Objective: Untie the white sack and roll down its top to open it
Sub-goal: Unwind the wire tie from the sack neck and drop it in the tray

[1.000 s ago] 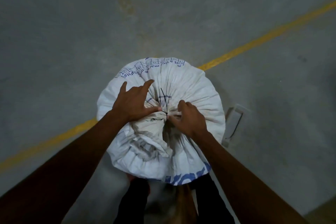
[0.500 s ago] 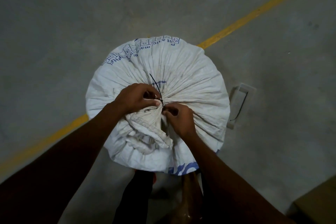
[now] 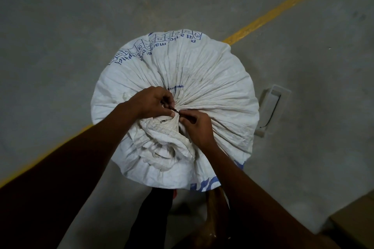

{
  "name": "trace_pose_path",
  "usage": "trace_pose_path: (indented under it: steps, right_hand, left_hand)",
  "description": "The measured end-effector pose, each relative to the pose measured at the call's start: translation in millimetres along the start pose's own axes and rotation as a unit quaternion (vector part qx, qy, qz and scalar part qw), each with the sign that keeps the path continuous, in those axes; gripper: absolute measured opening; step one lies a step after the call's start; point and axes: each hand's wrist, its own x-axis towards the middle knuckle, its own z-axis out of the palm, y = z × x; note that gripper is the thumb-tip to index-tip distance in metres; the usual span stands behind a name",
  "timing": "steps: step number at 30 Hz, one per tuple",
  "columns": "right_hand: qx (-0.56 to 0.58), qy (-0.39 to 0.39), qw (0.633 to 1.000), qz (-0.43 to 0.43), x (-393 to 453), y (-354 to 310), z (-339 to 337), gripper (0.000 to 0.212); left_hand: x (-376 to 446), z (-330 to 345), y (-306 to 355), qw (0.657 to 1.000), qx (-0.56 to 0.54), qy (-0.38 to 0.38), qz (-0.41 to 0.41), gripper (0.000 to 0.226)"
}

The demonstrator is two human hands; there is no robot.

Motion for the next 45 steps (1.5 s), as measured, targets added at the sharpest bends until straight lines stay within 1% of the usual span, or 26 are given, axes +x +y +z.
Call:
trace_pose_path:
  steps: [4,7,11,16,23,25,29,37,39,42,45]
  right_hand:
    - [0.017,0.023,0.999,0.027,5.4,-0.2,5.9,0.014]
    - [0.043,0.013,0.998,0.038,7.9,-3.0,6.6,0.007]
    - [0.034,-0.022,0.999,0.027,9.3,-0.9,5.1,0.008]
    - [0.002,-0.077,0.996,-0.032,7.2,8.0,-4.5,0.003]
    - [0.005,-0.196,0.979,-0.056,11.9,12.0,-26.1,0.009]
    - [-0.008,-0.213,0.976,-0.055,13.1,12.4,-29.5,0.015]
    - [0.005,-0.196,0.979,-0.059,13.3,16.3,-32.3,0.016]
    - [0.032,-0.184,0.982,-0.023,9.9,17.0,-54.2,0.018]
    - [0.031,-0.181,0.983,-0.005,9.3,23.3,-59.5,0.013]
    - [0.052,-0.169,0.983,0.048,3.6,26.4,-65.5,0.024]
    - [0.076,-0.165,0.98,0.085,-0.3,27.1,-68.7,0.019]
  left_hand:
    - [-7.9,8.3,-8.7,0.997,-0.065,0.047,-0.001,0.019]
    - [-9.2,9.5,-9.2,0.994,-0.09,0.061,-0.002,0.018]
    - [-7.5,8.5,-6.7,0.996,-0.073,0.058,-0.001,0.016]
    - [-7.3,10.0,-2.9,0.996,-0.072,0.059,0.006,0.015]
    - [-8.3,11.8,3.8,0.996,-0.07,0.062,0.0,0.014]
    - [-7.3,11.5,7.2,0.996,-0.07,0.053,0.004,0.012]
    - [-4.1,11.0,11.5,0.997,-0.063,0.042,0.006,0.011]
    - [1.0,15.8,16.2,0.997,-0.07,0.044,-0.001,0.012]
    - [2.2,17.0,18.0,0.996,-0.074,0.046,-0.003,0.014]
    - [2.6,17.5,20.6,0.996,-0.075,0.042,-0.006,0.015]
    - [3.4,19.6,21.6,0.996,-0.079,0.044,-0.005,0.015]
